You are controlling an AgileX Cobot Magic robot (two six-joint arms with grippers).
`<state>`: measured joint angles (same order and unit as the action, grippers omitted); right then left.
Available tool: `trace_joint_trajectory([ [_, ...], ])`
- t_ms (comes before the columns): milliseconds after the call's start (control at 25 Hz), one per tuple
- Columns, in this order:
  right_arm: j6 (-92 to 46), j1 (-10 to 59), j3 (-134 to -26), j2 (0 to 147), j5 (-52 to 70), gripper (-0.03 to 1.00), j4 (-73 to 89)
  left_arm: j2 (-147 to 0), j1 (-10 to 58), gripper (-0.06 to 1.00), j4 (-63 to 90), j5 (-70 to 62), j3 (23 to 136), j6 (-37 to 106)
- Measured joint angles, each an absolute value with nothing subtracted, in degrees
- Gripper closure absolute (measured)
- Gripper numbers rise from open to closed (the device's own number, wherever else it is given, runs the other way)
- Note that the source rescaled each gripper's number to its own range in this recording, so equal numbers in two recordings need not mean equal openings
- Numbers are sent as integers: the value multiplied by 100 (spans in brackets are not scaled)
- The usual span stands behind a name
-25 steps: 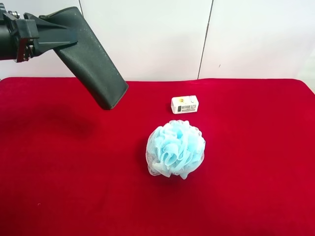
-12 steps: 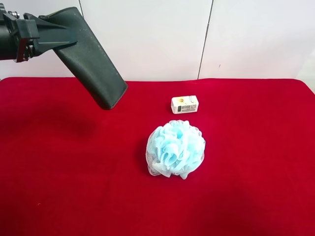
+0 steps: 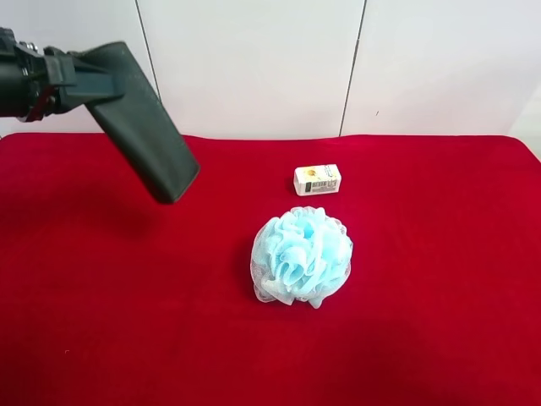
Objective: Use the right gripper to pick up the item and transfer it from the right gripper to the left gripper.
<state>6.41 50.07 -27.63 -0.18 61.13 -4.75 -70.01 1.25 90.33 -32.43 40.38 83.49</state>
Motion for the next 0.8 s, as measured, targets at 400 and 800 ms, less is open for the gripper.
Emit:
trace_joint_trajectory([
  [400,622,3442,-2763,-18,6113,4,-471,-7109,125,94,6788,-2619,4038,6484],
  [800,622,1601,-2759,-18,6109,4,-471,-8250,125,94,5428,-3450,5272,5222],
])
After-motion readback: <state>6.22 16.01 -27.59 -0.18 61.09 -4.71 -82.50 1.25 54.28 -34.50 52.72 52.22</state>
